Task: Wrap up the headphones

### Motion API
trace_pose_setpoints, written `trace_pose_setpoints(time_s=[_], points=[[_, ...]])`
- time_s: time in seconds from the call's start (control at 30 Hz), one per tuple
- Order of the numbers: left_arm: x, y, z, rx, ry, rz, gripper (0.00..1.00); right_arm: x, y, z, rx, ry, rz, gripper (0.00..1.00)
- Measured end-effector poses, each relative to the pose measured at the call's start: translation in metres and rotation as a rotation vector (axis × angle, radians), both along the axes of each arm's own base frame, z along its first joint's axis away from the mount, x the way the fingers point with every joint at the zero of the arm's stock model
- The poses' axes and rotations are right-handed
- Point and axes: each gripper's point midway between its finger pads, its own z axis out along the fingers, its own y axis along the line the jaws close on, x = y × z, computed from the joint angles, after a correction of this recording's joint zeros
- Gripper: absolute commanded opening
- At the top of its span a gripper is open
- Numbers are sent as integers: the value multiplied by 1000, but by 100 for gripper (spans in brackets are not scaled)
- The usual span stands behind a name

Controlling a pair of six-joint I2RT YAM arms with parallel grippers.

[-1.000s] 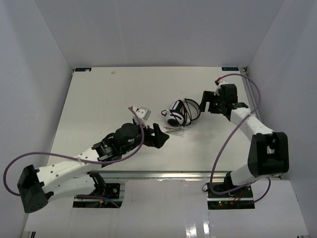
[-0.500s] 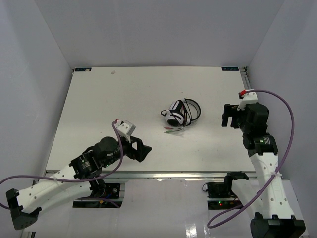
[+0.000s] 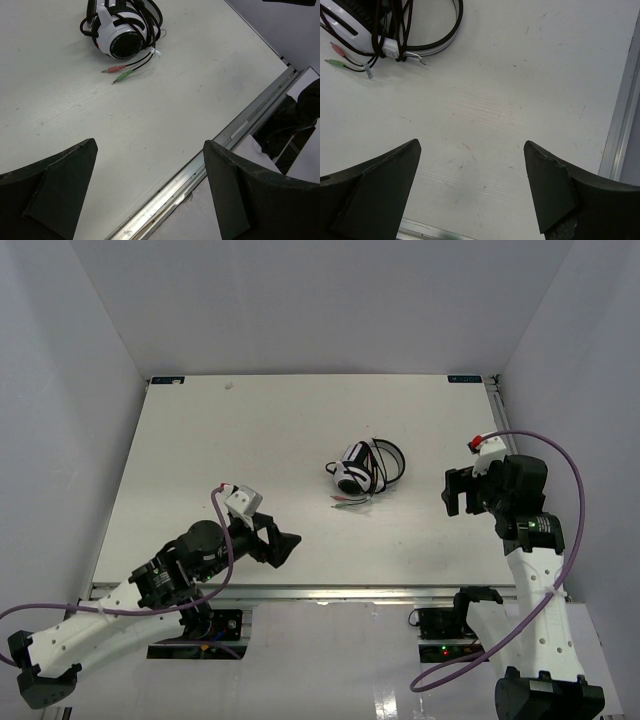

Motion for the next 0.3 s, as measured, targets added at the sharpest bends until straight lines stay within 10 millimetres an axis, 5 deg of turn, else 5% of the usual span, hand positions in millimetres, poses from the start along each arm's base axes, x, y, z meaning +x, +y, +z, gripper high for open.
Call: trace_pose_setpoints(time_s=[0.3], points=[[1, -1, -8, 28, 15, -2, 98, 0, 0, 1, 16, -2, 0, 90]])
